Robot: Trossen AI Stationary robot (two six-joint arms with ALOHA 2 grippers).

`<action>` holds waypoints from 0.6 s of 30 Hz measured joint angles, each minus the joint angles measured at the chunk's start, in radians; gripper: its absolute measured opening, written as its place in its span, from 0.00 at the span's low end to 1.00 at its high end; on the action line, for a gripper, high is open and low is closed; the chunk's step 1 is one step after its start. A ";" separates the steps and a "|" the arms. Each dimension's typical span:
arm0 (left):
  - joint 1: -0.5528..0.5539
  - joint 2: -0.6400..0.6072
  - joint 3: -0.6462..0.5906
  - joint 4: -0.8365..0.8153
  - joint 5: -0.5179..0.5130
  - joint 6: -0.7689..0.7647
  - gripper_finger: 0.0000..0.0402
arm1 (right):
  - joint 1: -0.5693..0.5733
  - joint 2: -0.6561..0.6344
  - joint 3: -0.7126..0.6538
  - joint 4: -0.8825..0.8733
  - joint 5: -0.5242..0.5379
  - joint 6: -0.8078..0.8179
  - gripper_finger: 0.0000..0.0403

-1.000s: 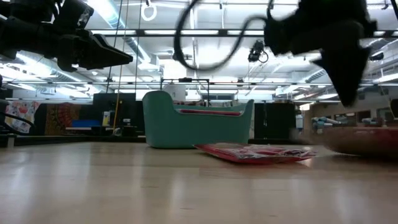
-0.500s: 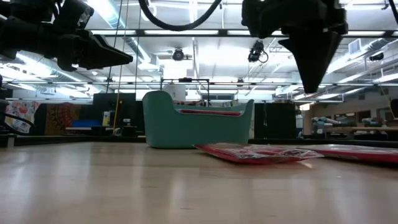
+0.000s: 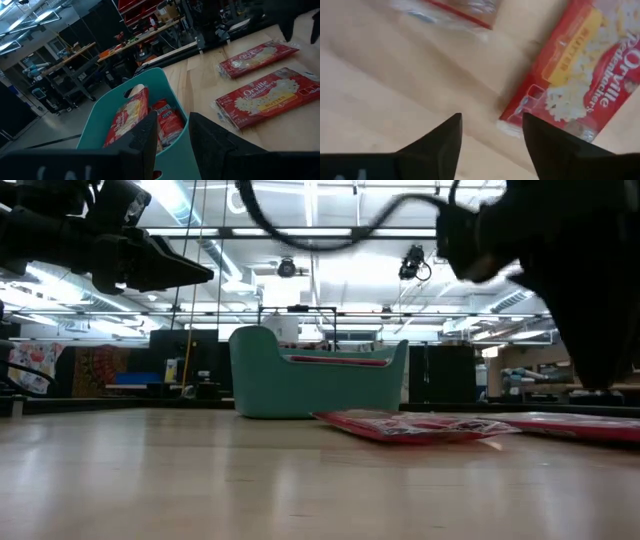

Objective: Sort popcorn bags into baskets
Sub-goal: Put the red popcorn bag into the green bin

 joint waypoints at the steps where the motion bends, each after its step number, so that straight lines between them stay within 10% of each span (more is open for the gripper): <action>1: 0.000 0.000 0.000 0.000 0.000 0.000 0.29 | -0.003 0.000 -0.013 -0.004 -0.002 0.024 0.54; 18: 0.000 0.000 0.000 -0.002 0.000 0.014 0.29 | -0.045 0.259 0.257 -0.358 -0.086 -0.037 0.42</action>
